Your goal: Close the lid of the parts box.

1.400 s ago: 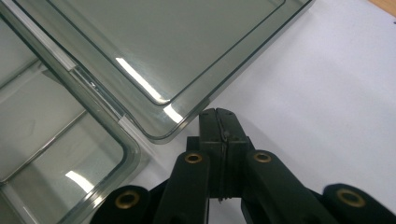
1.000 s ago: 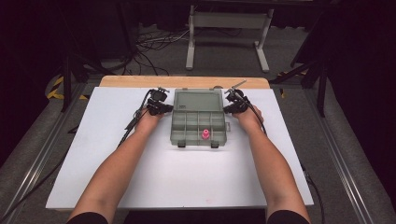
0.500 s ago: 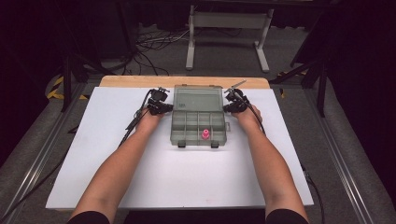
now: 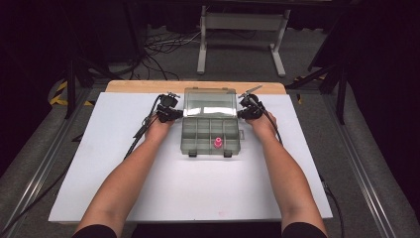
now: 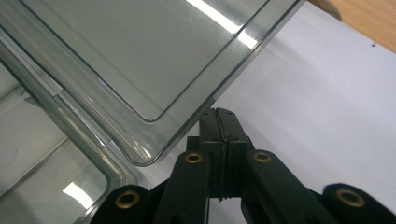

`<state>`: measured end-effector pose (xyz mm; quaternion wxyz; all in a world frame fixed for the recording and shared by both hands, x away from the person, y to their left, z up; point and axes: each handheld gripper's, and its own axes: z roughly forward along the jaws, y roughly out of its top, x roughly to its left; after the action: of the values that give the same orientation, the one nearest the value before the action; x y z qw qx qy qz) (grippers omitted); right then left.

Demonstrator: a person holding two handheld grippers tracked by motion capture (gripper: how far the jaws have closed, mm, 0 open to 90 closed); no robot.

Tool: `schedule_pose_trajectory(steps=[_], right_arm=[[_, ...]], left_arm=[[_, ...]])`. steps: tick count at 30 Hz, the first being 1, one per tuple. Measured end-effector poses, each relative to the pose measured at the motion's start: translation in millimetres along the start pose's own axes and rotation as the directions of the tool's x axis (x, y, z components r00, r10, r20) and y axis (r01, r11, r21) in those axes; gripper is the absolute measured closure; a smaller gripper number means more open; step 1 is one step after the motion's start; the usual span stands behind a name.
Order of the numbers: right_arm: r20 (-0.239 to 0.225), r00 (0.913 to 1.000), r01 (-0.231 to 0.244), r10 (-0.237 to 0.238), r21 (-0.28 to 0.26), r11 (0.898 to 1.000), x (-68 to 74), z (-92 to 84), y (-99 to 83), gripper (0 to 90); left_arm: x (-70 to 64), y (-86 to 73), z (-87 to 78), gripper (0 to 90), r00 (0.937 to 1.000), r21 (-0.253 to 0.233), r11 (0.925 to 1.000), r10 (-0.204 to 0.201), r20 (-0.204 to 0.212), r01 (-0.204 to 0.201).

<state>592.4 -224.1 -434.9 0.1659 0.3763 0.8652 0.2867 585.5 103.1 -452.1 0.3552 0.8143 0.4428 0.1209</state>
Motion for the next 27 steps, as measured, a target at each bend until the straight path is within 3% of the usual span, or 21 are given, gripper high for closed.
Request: schedule_pose_trajectory(steps=[16, 27], right_arm=[[0.018, 0.9997, -0.015, 0.017, -0.077, 0.997, -1.1, -9.4, 2.3, 90.0], [0.038, 0.9992, -0.008, 0.013, -0.110, 0.994, -1.4, -14.8, 5.0, 90.0]], left_arm=[[-4.1, 4.2, -8.0, 90.0, 0.9990, -0.056, 0.9977, 0.037, -0.026, -0.038], [-4.3, 5.1, -9.7, 90.0, 0.9993, -0.078, 0.9964, 0.031, -0.021, -0.032]])
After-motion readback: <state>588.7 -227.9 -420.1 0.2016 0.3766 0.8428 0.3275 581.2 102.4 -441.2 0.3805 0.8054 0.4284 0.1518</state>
